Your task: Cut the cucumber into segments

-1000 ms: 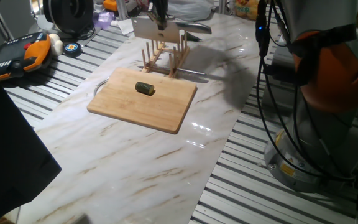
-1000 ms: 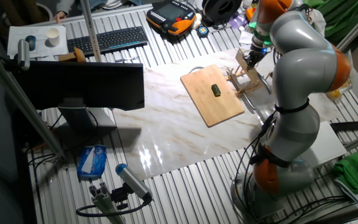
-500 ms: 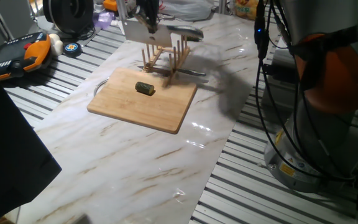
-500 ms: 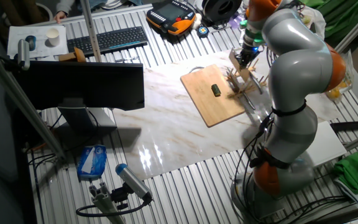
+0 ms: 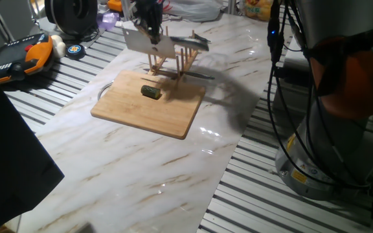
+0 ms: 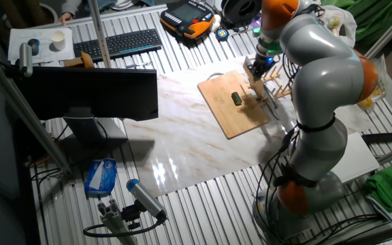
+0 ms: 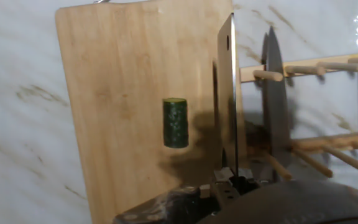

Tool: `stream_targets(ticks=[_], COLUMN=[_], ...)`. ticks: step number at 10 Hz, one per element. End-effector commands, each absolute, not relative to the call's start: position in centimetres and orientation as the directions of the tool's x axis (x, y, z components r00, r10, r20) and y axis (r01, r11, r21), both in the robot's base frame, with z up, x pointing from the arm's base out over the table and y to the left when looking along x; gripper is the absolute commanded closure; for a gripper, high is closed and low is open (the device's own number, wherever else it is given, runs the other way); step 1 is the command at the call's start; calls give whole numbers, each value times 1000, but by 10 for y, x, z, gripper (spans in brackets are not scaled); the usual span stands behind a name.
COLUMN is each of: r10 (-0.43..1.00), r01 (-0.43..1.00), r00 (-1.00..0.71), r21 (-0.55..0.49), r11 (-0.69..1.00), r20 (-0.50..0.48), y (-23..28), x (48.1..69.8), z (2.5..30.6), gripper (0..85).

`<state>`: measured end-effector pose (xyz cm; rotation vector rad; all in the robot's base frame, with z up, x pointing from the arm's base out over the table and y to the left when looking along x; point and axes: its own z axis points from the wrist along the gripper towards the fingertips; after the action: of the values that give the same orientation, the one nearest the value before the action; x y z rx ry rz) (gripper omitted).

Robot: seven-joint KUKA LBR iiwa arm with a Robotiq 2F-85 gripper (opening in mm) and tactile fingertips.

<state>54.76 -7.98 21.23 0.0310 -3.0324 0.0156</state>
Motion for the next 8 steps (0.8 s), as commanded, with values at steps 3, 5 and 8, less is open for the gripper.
stream_targets(ticks=[3,5,8], r10=[-1,9,4], r01=[-2,9,4], r00=[-996,-996,-996], r21=[-9,-9,-1], r11=[1000,1000,1000], r20=[95,88,85], y=[-59,-48,-54], x=[549,550,560], z=[195,186,174], gripper=[843,843,843])
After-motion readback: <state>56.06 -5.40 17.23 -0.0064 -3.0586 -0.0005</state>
